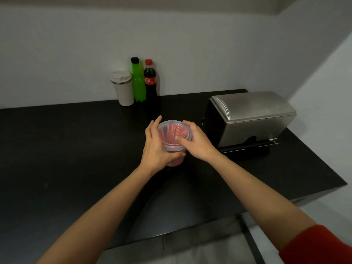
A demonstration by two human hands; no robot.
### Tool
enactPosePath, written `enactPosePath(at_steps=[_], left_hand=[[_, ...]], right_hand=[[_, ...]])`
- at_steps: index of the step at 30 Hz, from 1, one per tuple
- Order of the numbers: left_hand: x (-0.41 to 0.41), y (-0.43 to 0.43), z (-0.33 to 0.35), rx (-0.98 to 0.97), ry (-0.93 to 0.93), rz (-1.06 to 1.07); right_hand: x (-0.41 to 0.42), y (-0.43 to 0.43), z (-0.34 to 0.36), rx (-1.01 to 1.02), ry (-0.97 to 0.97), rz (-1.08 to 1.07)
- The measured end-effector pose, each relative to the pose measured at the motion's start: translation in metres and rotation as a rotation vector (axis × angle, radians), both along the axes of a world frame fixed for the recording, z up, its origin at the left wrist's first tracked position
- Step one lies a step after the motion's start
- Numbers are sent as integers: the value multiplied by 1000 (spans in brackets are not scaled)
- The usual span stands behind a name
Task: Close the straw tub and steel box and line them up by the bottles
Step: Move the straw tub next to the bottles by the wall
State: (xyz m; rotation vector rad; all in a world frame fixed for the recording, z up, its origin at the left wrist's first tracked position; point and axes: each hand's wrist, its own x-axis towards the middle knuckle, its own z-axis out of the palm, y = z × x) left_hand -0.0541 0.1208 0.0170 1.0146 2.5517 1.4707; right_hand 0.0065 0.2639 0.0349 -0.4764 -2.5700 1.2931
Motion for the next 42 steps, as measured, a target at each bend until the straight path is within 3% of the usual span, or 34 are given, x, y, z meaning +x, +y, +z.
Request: enactPosePath(at_steps=[23, 37, 42], left_hand=[[-46, 29, -11, 66, -118, 15], [-81, 60, -34, 0, -230, 113], [-94, 66, -34, -10, -246, 116]], right_hand=[[-45, 30, -10, -43, 54, -49], [-80, 54, -28, -329, 65, -132], [-84, 53, -29, -329, 103, -85]])
